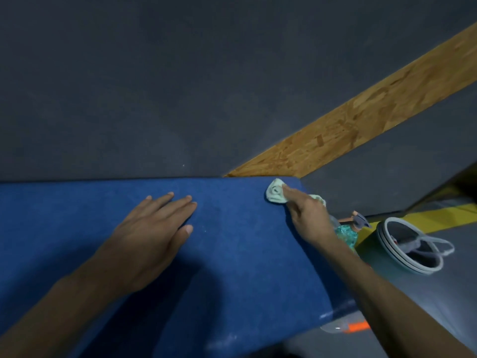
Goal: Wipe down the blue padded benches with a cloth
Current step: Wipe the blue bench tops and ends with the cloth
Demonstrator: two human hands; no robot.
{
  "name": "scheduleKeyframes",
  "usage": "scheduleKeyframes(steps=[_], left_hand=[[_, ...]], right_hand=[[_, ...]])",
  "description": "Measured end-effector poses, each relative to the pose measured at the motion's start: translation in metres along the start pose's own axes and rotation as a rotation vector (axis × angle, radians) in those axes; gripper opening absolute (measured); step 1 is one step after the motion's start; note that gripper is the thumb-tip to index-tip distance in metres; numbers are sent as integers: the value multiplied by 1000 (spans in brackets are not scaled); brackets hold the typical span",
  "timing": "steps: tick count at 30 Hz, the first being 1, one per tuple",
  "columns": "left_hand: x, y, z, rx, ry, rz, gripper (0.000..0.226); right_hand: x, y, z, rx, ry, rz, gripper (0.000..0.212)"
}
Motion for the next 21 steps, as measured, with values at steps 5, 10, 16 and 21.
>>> scheduleKeyframes(steps=[5,10,16,21], left_hand=[[2,1,-5,2,-4,8,56],[8,4,-10,6,-2,29,54],[3,3,-10,-13,-31,25,50],[5,2,-4,-26,-35,42,52]], right_hand=[[8,-57,39,-397,71,-92,41],[-4,-71,19,-512,68,-60,47],[-22,-62,-46,-137,145,-46,42],[-8,-63,-18,-140,77,-140,39]])
Point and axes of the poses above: each hand's wrist, its own y-axis away from the middle knuckle, its own x-axis out of the back of the hand, z = x × y, the point moved 3 cm from there along -y, towards the middle knuckle, and after that the axes turned 7 degrees about -z, right-handed, at the moved point
